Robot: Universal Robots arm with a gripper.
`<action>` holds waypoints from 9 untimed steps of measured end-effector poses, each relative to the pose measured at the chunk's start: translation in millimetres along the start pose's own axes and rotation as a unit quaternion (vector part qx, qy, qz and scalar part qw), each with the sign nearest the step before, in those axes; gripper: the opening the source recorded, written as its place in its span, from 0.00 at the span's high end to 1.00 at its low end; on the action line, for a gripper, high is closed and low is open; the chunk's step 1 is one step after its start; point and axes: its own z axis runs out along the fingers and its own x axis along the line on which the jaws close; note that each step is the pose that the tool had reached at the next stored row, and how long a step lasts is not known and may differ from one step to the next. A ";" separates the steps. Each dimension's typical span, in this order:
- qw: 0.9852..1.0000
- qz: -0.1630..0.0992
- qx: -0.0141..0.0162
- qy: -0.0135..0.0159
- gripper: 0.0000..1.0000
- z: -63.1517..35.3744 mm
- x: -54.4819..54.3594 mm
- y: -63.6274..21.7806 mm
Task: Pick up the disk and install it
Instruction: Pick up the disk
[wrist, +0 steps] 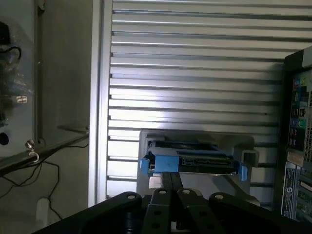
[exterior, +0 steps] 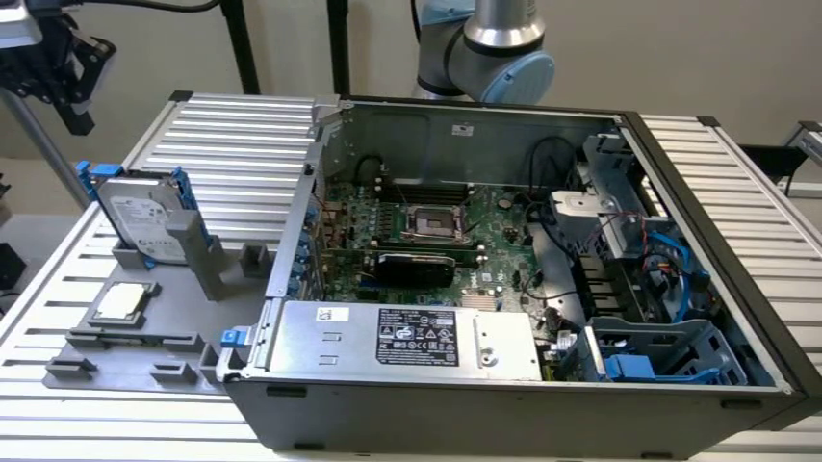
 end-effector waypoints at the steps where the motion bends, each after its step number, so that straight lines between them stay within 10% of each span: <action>1: 1.000 -0.009 0.000 0.000 0.89 0.0 0.0 0.0; 9: 0.997 -0.082 0.001 0.001 0.89 0.2 0.0 0.0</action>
